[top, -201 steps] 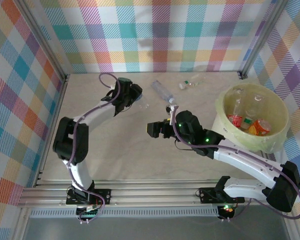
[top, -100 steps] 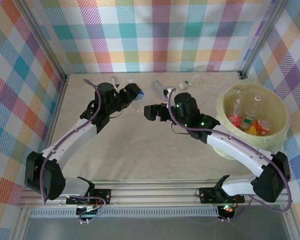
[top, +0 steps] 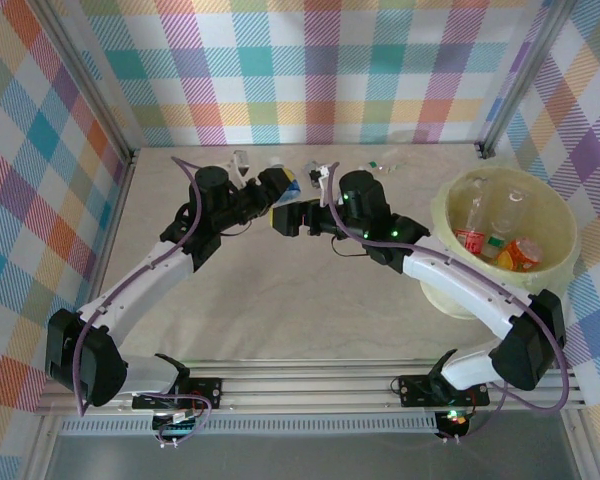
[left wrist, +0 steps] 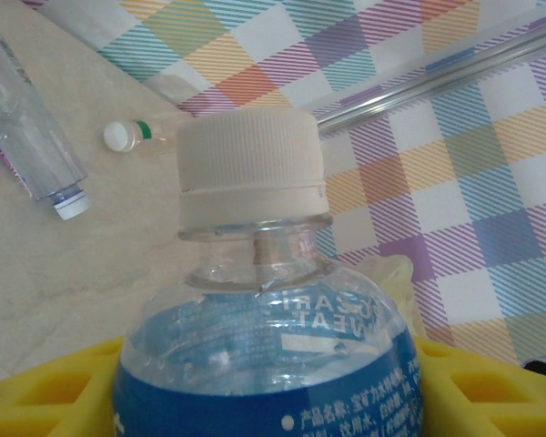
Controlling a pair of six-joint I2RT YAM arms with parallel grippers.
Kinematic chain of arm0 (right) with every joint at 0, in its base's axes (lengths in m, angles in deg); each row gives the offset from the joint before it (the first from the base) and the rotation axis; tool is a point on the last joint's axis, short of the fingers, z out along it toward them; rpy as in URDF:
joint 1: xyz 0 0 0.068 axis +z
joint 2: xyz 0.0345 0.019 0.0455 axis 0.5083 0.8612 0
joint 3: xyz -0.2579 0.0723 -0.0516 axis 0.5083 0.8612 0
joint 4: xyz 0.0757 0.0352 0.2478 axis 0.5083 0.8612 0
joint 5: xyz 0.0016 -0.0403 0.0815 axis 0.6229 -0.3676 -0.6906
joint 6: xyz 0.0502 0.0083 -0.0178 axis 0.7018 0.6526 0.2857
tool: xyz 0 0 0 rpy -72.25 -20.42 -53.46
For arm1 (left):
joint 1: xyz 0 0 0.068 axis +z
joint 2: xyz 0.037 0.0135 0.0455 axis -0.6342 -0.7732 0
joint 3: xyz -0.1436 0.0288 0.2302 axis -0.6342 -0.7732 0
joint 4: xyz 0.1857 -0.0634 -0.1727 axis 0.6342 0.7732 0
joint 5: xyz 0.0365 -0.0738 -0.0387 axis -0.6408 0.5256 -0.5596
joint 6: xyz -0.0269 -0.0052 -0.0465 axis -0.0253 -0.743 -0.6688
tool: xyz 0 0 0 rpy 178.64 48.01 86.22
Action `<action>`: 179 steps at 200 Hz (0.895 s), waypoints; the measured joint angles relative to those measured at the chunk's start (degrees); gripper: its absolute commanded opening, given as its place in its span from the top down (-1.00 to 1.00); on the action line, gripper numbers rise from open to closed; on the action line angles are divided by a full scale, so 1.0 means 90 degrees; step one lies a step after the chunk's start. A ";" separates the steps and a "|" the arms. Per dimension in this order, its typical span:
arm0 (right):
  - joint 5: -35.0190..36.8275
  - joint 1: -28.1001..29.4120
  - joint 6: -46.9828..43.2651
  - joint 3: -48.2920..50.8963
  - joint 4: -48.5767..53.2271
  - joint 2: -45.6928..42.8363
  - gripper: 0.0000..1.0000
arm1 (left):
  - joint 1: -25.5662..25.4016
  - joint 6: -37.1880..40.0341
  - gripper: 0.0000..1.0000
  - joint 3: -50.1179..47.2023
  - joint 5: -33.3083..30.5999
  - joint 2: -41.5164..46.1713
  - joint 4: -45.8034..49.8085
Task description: Put the plastic bottles in the bin
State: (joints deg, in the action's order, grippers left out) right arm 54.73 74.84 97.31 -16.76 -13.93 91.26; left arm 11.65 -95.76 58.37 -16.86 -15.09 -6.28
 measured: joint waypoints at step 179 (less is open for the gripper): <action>-0.1001 -0.0491 0.0284 -0.0605 0.0981 0.0299 0.42 | -0.0070 -0.0163 -0.51 0.0002 0.0109 -0.0015 -0.0427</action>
State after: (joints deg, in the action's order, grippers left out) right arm 45.72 70.43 99.86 -22.20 -5.10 93.95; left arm 11.02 -97.23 58.39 -15.88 -15.22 -10.12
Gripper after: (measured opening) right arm 0.643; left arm 0.683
